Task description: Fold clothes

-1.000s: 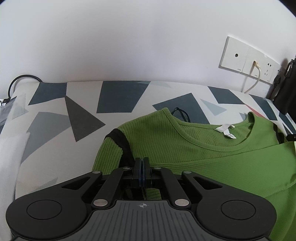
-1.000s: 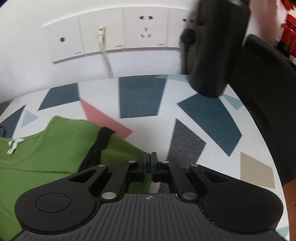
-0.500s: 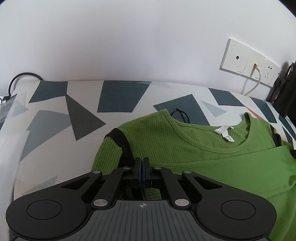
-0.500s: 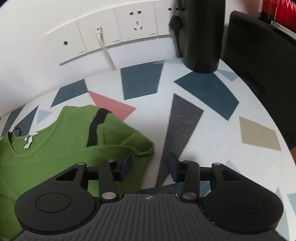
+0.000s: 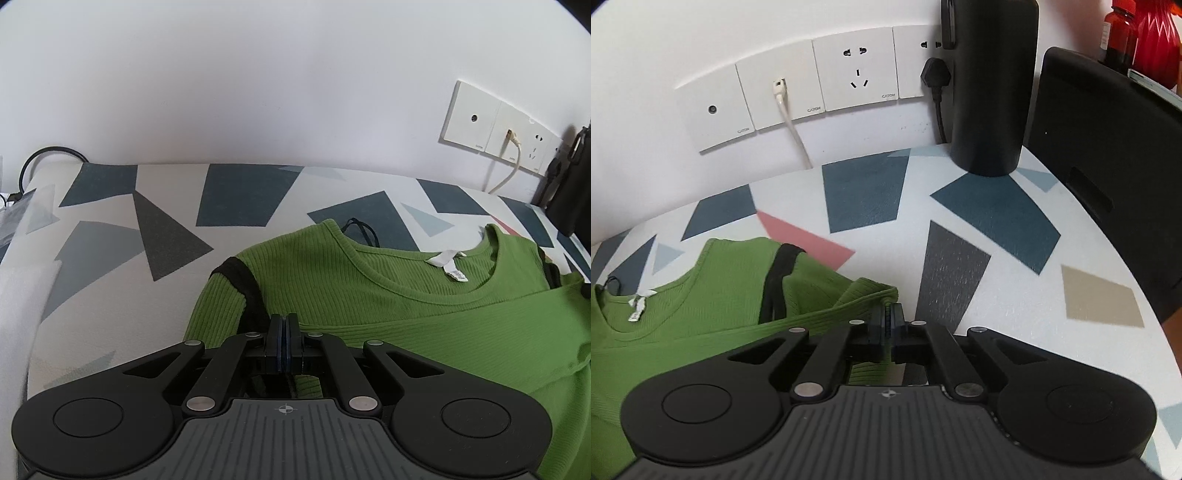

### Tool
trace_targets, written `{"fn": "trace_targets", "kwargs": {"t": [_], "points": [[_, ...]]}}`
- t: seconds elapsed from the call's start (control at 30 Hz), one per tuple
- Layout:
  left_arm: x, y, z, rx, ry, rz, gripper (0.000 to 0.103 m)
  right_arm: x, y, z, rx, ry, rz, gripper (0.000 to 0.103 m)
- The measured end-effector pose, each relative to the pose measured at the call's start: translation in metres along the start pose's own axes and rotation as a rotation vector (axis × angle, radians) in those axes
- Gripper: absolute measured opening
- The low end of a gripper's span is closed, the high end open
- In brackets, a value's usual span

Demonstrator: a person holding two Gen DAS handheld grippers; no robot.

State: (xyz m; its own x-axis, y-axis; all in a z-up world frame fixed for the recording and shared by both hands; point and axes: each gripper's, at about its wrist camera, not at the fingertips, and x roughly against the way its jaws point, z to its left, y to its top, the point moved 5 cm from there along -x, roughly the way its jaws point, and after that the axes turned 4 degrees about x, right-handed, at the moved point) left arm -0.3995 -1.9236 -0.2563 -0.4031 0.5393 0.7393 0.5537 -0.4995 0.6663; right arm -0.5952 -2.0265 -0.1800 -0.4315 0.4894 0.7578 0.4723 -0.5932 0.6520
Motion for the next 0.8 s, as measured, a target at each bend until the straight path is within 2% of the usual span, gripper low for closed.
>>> {"fn": "trace_targets", "kwargs": {"t": [0.17, 0.2, 0.23, 0.3, 0.33, 0.43, 0.5, 0.63, 0.7, 0.8], "points": [[0.003, 0.001, 0.001, -0.018, -0.020, 0.005, 0.005, -0.006, -0.003, 0.004, 0.013, -0.026, -0.011, 0.005], [0.008, 0.000, 0.002, -0.024, -0.041, 0.006, 0.018, -0.004, -0.004, 0.005, 0.015, -0.036, -0.013, 0.014], [0.012, 0.000, 0.003, -0.029, -0.062, 0.006, 0.027, 0.000, -0.006, 0.006, 0.018, -0.045, -0.017, 0.028], [0.020, 0.000, 0.005, -0.040, -0.104, 0.006, 0.057, 0.010, -0.008, 0.009, 0.024, -0.055, -0.032, 0.041], [0.030, -0.001, 0.008, -0.056, -0.100, -0.008, 0.061, 0.018, -0.010, 0.011, 0.029, -0.041, -0.053, 0.045], [0.060, -0.010, 0.024, -0.088, -0.104, -0.023, 0.062, 0.040, -0.018, 0.018, 0.043, -0.024, -0.094, 0.057], [0.078, -0.023, 0.040, -0.074, -0.130, 0.017, 0.062, 0.052, -0.028, 0.024, 0.051, -0.010, -0.108, 0.059], [0.106, -0.063, 0.060, -0.060, -0.135, 0.111, 0.065, 0.068, -0.048, 0.036, 0.033, 0.010, -0.103, 0.062], [0.119, -0.085, 0.065, -0.059, -0.127, 0.150, 0.072, 0.074, -0.057, 0.040, -0.001, 0.023, -0.089, 0.062], [0.133, -0.114, 0.071, -0.072, -0.087, 0.193, 0.076, 0.079, -0.068, 0.045, -0.037, 0.026, -0.071, 0.062]]}}
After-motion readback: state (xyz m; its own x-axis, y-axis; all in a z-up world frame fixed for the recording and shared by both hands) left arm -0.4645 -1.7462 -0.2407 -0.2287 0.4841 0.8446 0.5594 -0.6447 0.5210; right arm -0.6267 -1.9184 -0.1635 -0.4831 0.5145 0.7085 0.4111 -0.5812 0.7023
